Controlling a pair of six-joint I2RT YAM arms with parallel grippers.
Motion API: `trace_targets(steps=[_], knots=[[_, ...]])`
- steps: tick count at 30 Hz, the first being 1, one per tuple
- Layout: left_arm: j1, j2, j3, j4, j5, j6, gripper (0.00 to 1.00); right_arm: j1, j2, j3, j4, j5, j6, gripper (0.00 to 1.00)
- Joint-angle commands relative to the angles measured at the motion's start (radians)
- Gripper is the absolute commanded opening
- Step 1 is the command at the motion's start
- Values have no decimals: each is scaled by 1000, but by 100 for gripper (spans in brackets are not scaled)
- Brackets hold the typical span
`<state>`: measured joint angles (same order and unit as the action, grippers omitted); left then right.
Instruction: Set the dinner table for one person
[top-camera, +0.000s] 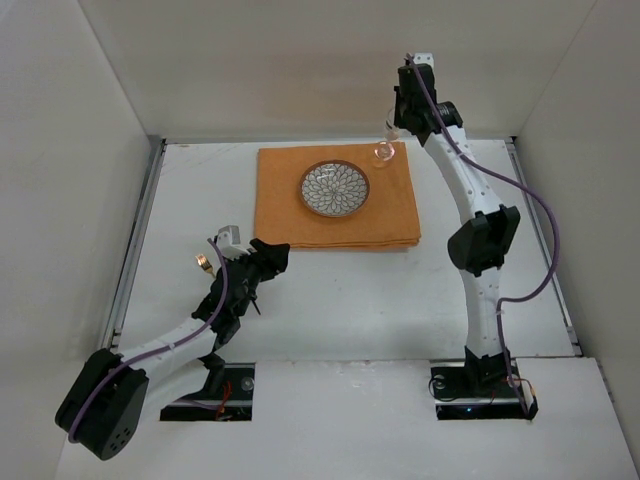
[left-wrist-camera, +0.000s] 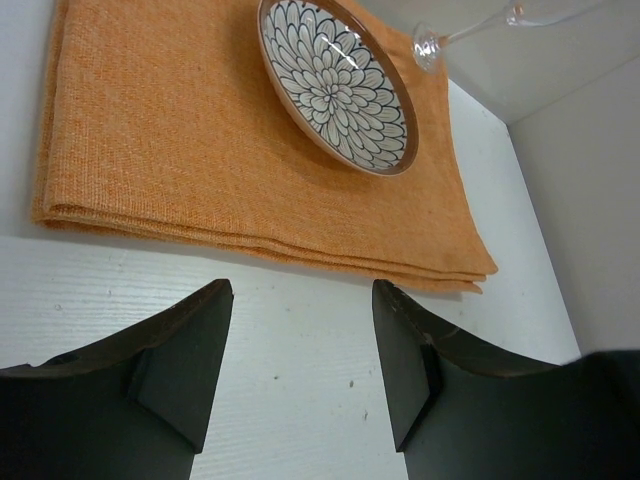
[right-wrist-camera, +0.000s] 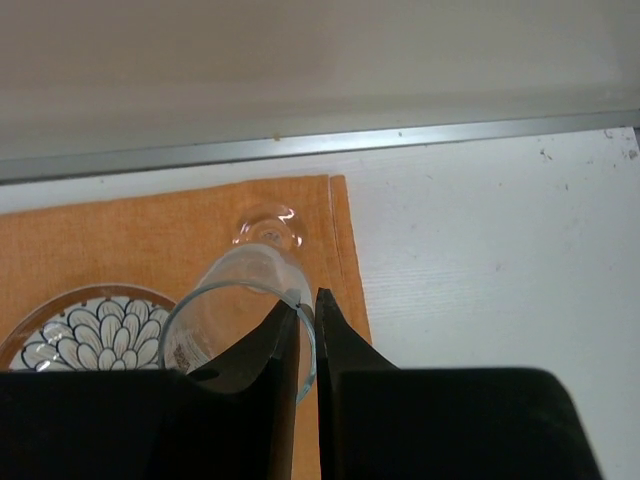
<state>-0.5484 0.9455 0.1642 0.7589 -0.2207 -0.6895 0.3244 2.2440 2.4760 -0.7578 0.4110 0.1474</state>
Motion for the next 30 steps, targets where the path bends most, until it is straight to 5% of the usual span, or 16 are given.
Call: trace_targets(steps=[1, 30], knots=[[-3, 1, 12, 53, -5, -2, 56, -9, 44, 185, -47, 0, -22, 3], [6, 27, 14, 57, -8, -4, 56, -8, 140, 233, -155, -51, -57, 4]])
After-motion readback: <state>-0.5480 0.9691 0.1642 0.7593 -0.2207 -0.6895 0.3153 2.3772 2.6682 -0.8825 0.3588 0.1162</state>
